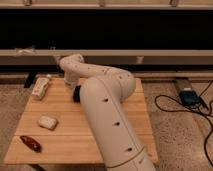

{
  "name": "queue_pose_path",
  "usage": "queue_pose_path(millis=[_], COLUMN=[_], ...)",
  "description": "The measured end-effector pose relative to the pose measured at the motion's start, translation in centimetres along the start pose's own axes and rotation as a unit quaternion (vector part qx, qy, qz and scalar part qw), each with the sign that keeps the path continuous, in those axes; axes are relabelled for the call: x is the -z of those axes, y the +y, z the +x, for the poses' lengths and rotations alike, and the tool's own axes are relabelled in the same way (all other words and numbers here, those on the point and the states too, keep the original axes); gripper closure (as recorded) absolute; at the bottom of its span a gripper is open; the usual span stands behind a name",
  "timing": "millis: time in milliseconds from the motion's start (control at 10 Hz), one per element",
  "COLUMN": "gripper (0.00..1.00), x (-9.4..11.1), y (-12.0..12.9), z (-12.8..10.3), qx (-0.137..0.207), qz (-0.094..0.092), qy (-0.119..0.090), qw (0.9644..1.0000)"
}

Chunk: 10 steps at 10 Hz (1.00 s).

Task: Push the eraser across the table

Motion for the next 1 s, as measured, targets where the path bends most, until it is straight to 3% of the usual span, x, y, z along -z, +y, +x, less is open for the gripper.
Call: queue_pose_path(millis=[300, 500, 1000], gripper=[1.0, 1.0, 1.0], x=[1.0, 1.8, 1.5], y=[-2.4, -5.8, -9.0], z=[0.0, 0.2, -0.8], qx=[-0.01, -0.02, -0.022], qz=[0.015, 0.033, 0.061], qy=[-0.012, -0.02, -0.019], qw=[0.9998, 0.9991, 0.9977])
